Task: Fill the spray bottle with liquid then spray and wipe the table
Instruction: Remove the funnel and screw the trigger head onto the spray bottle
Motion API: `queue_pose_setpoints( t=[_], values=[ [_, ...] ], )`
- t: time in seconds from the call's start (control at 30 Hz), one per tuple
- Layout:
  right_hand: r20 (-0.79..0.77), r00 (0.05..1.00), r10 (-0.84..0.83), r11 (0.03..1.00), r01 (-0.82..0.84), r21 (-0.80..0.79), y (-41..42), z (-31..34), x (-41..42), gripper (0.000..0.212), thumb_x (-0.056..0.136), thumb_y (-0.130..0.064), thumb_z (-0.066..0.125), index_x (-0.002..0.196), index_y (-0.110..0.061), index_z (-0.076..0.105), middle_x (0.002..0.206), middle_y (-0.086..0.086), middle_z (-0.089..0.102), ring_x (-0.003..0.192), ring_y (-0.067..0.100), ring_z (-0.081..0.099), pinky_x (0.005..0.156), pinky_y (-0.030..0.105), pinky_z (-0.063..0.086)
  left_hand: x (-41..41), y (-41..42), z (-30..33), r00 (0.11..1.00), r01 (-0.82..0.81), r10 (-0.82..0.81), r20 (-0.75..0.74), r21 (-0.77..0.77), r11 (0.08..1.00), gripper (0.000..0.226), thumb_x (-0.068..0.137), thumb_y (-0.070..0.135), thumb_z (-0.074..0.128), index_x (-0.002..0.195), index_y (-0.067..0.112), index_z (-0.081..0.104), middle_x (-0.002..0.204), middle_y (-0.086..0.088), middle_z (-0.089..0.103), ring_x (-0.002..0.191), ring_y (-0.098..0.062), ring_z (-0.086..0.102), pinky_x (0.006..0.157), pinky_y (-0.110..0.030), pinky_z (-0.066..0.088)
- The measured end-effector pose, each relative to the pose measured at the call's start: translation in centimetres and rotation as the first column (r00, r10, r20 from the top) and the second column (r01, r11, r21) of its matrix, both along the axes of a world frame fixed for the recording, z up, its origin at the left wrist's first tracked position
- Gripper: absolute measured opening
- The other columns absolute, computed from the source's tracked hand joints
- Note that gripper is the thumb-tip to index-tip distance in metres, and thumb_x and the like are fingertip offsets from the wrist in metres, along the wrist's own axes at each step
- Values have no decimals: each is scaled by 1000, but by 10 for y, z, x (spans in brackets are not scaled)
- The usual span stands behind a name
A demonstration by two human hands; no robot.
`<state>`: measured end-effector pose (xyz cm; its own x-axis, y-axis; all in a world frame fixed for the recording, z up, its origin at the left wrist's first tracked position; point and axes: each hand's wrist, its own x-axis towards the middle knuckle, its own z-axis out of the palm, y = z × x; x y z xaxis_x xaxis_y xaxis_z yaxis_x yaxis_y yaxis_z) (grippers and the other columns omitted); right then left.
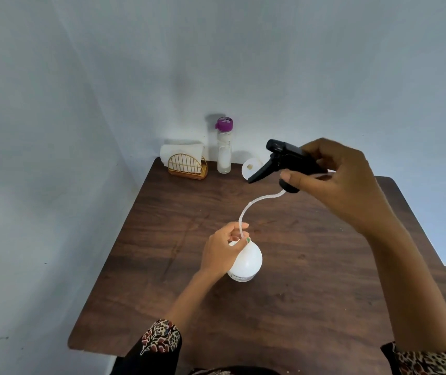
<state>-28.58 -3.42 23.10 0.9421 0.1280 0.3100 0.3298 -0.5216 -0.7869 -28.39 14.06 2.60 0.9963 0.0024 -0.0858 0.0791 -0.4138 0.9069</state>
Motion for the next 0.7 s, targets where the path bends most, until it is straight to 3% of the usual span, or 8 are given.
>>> queue_pose_setpoints(
  t=[0.13, 0.27, 0.37, 0.5, 0.6, 0.7],
  values=[
    [-109, 986, 128, 989, -135, -65, -2, 7, -4, 13, 75, -32, 75, 79, -24, 65, 70, -10, 69, 68, 2, 63, 63, 10, 44, 3, -4, 0, 999, -15, 18, 42, -51, 999, 26, 89, 30, 59, 113, 39, 55, 98, 12, 72, 101, -7, 63, 86, -32, 51],
    [-182, 957, 227, 972, -233, -12, 5, 10, -6, 16, 76, -30, 74, 69, -22, 62, 60, -8, 62, 58, 2, 59, 57, 7, 41, 1, -5, -2, 998, -13, 15, 68, -36, 999, 21, 90, 17, 52, 95, 34, 65, 94, 17, 71, 96, -5, 63, 87, -34, 52],
    [-224, 933, 281, 960, -275, 55, 13, 4, -2, 18, 78, -29, 73, 77, -13, 64, 64, -1, 66, 63, 9, 67, 61, 23, 52, 0, -5, -3, 999, -18, 20, 48, -33, 999, 27, 86, 12, 51, 84, 35, 64, 90, 20, 69, 92, -2, 63, 87, -35, 52],
    [-266, 891, 368, 922, -313, 228, 26, -4, 1, 24, 81, -22, 69, 86, 1, 62, 63, -1, 64, 60, 11, 63, 57, 20, 49, 2, -7, -1, 1000, 31, -31, 4, -45, 999, 14, 81, 26, 53, 90, 37, 58, 93, 23, 69, 96, 1, 62, 89, -41, 51],
    [-250, 887, 389, 909, -325, 261, 34, -7, 2, 20, 81, -20, 68, 83, -2, 61, 62, -3, 64, 64, 13, 66, 60, 22, 49, 2, -10, -1, 996, 88, -87, 27, -31, 996, 25, 77, 44, 61, 101, 39, 57, 100, 22, 68, 101, -2, 60, 93, -43, 48],
    [-222, 905, 362, 906, -285, 312, 41, -12, 4, 29, 80, -21, 69, 88, 5, 61, 77, 20, 67, 70, 22, 67, 63, 27, 53, 0, -14, 0, 998, 40, -40, 56, -7, 999, 33, 74, 52, 62, 102, 34, 63, 95, 24, 64, 98, -7, 59, 94, -44, 46]
  ],
)
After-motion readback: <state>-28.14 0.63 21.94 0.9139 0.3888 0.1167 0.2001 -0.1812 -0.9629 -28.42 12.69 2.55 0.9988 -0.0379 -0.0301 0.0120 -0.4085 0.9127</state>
